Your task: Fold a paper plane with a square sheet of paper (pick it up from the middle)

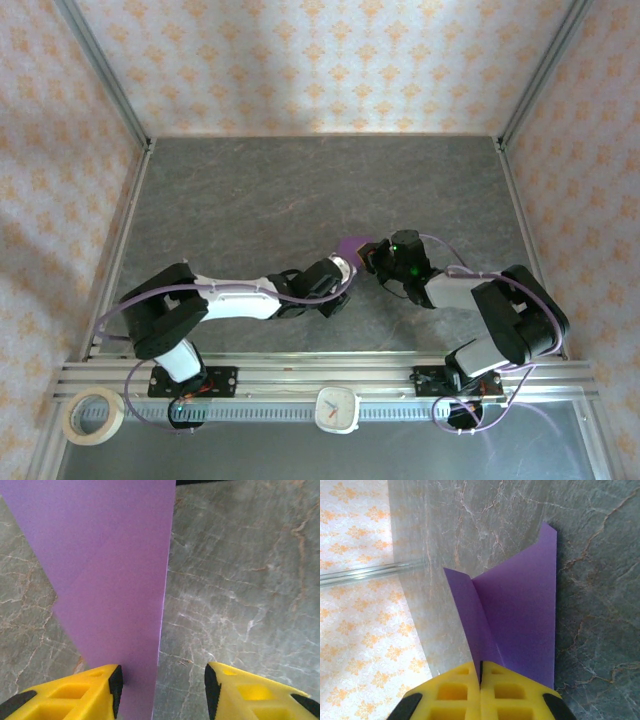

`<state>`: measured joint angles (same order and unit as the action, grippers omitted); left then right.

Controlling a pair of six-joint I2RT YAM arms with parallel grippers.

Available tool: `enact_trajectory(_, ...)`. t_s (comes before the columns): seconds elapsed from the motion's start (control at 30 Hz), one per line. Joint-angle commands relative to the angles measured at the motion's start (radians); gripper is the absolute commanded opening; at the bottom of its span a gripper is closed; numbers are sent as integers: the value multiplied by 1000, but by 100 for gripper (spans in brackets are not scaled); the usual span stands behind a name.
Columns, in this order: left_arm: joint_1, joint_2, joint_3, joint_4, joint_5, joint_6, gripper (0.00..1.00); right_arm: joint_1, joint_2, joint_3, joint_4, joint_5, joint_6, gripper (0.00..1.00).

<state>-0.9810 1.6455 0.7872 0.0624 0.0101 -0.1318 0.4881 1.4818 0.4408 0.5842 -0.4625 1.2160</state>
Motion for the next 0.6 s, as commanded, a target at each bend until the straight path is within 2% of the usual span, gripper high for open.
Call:
enact_trajectory(0.0, -13, 21, 32, -32, -141, 11, 51, 4, -4, 22, 5, 24, 7, 0)
enact_trajectory(0.13, -20, 33, 32, -26, -168, 11, 48, 4, -2, 23, 5, 22, 7, 0)
enact_trajectory(0.57, -36, 49, 36, -23, -187, 21, 27, 5, -8, 14, 5, 22, 8, 0)
